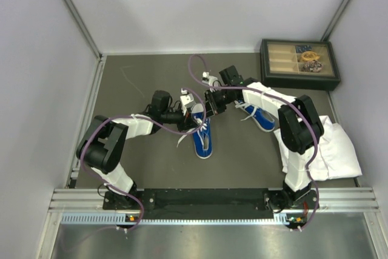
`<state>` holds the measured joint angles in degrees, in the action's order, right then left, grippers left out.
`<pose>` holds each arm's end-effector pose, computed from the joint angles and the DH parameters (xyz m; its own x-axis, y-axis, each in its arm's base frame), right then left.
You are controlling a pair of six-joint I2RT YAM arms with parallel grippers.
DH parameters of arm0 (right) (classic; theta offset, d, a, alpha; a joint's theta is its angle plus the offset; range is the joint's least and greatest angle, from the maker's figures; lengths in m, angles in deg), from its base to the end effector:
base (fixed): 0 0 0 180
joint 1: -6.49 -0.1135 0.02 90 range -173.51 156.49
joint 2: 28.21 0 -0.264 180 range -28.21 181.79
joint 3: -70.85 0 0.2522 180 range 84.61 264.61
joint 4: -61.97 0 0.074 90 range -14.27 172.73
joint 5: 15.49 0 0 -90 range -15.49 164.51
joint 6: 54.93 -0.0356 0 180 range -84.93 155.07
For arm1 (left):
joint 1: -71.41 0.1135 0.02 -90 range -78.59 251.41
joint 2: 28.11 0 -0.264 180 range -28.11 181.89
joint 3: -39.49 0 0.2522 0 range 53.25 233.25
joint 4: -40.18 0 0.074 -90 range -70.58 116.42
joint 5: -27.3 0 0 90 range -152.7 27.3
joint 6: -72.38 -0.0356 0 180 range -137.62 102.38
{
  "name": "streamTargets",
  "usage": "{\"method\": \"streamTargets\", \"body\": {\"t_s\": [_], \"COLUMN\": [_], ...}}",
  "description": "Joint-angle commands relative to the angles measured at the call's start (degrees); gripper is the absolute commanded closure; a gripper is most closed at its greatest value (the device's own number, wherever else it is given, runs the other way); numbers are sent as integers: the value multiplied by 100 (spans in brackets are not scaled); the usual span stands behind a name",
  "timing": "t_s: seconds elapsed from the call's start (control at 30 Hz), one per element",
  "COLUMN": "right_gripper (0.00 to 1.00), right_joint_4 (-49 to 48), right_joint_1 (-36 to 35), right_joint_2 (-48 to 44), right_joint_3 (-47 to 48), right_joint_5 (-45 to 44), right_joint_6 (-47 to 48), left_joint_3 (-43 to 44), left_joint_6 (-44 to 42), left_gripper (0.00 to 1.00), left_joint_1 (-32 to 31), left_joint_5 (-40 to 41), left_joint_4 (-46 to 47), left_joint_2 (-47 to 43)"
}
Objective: Tie the shoes
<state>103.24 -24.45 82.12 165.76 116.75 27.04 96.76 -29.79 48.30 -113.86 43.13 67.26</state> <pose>0.3393 0.2313 0.2101 -0.8072 -0.3633 -0.4653 -0.5903 0.5008 0.6330 0.2852 -0.1519 0.1653 -0.3422 0.2898 -0.8938 0.9248 0.2719 -0.2660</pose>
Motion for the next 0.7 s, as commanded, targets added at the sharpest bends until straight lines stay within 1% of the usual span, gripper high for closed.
{"method": "streamTargets", "body": {"t_s": [0.0, 0.1, 0.23, 0.4, 0.67], "right_gripper": [86, 85, 81, 78, 75], "right_joint_4": [71, 97, 97, 71, -17], "right_joint_1": [-79, -114, -123, -123, -123], "right_joint_2": [121, 121, 165, 218, 235], "right_joint_3": [270, 288, 306, 376, 402], "right_joint_5": [82, 205, 311, 364, 487], "right_joint_6": [232, 232, 197, 118, -23], "left_joint_3": [237, 264, 299, 343, 431], "left_joint_6": [-128, -137, -146, -155, -392], "left_gripper": [100, 100, 100, 100, 100], "left_joint_1": [17, 17, 0, -26, -62], "left_joint_5": [-44, -70, -79, -105, -184], "left_joint_4": [254, 236, 236, 219, -80], "left_joint_2": [-54, -36, 16, 52, 139]}}
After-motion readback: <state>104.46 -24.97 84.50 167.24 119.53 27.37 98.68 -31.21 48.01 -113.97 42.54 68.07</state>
